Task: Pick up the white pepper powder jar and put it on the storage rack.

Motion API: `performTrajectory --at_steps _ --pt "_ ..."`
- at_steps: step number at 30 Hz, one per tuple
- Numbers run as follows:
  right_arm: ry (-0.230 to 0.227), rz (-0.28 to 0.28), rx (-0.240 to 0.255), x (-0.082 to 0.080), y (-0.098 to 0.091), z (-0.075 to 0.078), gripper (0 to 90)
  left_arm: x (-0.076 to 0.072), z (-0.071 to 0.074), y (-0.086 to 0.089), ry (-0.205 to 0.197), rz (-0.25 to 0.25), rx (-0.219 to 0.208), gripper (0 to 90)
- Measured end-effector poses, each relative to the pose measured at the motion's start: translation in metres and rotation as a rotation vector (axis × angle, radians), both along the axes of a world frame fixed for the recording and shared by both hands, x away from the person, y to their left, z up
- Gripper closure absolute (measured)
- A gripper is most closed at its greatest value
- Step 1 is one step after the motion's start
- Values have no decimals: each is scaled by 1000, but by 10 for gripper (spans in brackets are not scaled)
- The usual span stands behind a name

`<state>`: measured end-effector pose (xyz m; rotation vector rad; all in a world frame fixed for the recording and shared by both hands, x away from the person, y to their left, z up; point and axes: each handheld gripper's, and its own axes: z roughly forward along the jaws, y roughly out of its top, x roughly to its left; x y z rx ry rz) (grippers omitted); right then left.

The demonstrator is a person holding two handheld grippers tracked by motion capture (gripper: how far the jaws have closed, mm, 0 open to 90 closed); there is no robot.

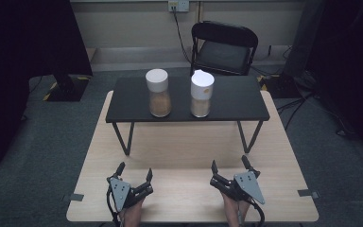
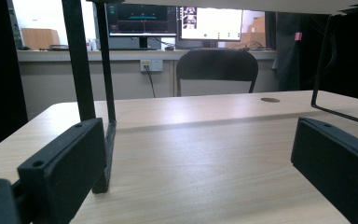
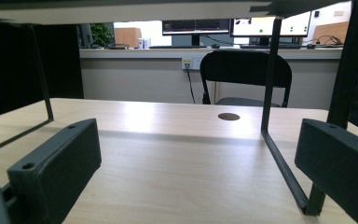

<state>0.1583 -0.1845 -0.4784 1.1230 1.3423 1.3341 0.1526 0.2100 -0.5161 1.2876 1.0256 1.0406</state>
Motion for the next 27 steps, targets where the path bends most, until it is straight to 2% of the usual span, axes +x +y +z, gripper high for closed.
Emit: performTrajectory --at_steps 9,14,20,27 --pt "-8 -16 -29 -2 2 -15 0 0 0 0 0 0 0 29" --pt "13 -23 -22 -2 1 -20 0 0 0 0 0 0 0 30" --pt "17 -28 -18 -4 1 -26 0 0 0 0 0 0 0 30" --pt "13 -27 -10 -5 0 -27 0 0 0 0 0 0 0 30"
